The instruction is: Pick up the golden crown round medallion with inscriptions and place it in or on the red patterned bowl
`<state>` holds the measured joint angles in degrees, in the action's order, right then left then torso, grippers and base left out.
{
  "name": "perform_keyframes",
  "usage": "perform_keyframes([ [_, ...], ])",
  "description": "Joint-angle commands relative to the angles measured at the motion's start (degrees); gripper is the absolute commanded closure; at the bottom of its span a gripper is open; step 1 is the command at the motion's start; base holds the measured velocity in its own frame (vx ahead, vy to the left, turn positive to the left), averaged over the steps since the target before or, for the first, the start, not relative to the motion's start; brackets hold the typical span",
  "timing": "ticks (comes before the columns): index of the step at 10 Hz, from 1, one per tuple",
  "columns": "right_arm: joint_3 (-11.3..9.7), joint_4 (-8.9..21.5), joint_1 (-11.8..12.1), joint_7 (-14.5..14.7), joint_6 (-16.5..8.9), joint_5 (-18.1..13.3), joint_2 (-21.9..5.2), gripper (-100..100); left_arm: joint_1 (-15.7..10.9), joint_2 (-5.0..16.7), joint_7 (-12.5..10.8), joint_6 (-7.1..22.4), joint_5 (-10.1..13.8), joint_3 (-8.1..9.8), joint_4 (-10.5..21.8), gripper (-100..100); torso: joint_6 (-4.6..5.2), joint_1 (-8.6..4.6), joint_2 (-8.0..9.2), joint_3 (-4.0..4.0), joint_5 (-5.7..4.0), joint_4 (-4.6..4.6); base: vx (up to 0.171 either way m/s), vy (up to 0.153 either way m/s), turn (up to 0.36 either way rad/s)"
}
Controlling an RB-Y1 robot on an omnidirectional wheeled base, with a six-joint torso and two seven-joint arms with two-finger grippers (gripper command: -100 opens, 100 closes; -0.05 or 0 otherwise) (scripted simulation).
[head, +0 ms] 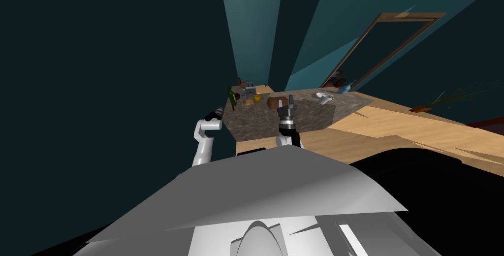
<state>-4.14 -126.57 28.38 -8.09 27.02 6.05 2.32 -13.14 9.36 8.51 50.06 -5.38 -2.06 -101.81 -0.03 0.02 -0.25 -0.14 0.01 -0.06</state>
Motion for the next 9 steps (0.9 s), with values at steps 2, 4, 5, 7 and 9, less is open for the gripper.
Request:
perform_keyframes([
  [2,0.00,0.00,0.00,0.00,0.00,0.00,0.00,0,-1.77,-0.17,1.05,4.01,0.78,-0.01,1.20,-100,-0.01,0.01,0.03,0.01,0.00,0.00,0.058,0.009,-0.014],
  [4,0.00,0.00,0.00,0.00,0.00,0.00,0.00,0,-2.77,-0.22,1.73,6.54,1.33,-0.03,1.83,-100,0.00,0.04,-0.12,-0.07,0.01,-0.02,0.093,0.011,-0.018],
  [5,0.00,0.00,0.00,0.00,0.00,0.00,0.00,0,-3.68,-0.23,2.40,8.73,1.89,-0.05,2.41,-100,-0.01,0.01,-0.09,-0.06,0.01,-0.03,0.088,0.003,-0.011],
  [7,0.00,0.00,0.01,0.00,0.00,0.00,0.00,0,-4.49,-0.22,3.07,10.79,2.46,-0.07,2.93,-100,0.00,-0.05,-0.22,-0.13,-0.01,-0.05,0.113,-0.012,-0.014],
  [9,0.00,0.00,0.00,0.00,0.00,0.00,0.00,0,-5.86,-0.20,4.33,14.36,3.56,-0.11,3.81,-100,-0.01,-0.04,-0.09,-0.06,-0.01,-0.03,0.092,-0.010,-0.015],
])
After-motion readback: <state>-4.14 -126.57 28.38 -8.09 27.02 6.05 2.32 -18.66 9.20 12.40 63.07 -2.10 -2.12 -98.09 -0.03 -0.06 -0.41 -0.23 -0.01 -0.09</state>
